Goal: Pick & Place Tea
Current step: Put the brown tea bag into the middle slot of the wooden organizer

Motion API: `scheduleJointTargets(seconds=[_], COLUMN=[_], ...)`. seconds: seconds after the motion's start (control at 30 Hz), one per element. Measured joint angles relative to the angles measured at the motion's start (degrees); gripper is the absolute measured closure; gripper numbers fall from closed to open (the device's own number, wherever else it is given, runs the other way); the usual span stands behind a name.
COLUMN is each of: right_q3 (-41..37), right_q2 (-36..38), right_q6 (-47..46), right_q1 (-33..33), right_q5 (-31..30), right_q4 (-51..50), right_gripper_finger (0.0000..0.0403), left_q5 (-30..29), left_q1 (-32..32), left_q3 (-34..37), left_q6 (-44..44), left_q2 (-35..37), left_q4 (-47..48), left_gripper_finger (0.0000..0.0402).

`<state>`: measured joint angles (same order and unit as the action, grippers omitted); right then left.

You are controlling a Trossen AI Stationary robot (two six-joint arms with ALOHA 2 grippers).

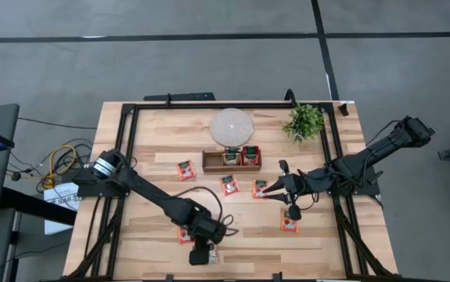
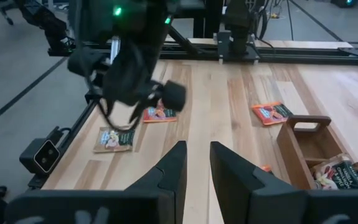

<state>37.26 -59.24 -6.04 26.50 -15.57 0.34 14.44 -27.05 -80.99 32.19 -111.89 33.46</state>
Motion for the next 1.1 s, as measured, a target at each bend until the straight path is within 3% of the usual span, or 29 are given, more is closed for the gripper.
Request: scheduleJointTargets(seconds=[0.13, 0.37, 0.7, 0.87, 1.1], right_q3=[0.0, 0.0, 0.0, 0.0, 0.0], right_q2=[0.0, 0.0, 0.0, 0.0, 0.0], right_q6=[0.0, 0.0, 0.4, 0.4, 0.4], right_q1=[0.0, 0.0, -1.3, -2.7, -4.4], right_q5=[0.0, -2.4, -2.6, -2.6, -2.5], right_q4=[0.0, 0.0, -0.2, 0.1, 0.1], right_gripper_finger=[0.0340, 0.0340, 0.0340, 0.0340, 0.0340], left_q5=[1.3, -6.2, -6.8, -13.9, -17.2], left_q1=[-0.9, -2.0, -2.4, -3.0, -3.1], left_q3=[0.0, 0.0, 0.0, -0.3, -0.3], left_q6=[0.0, -0.9, -3.1, -3.0, -3.5], left_q2=[-1.9, -3.3, -6.7, -8.4, -9.1], left_q4=[-4.6, -5.5, -5.5, -2.3, -0.8], left_gripper_finger=[0.0228, 0.0228, 0.0228, 0.0228, 0.0228])
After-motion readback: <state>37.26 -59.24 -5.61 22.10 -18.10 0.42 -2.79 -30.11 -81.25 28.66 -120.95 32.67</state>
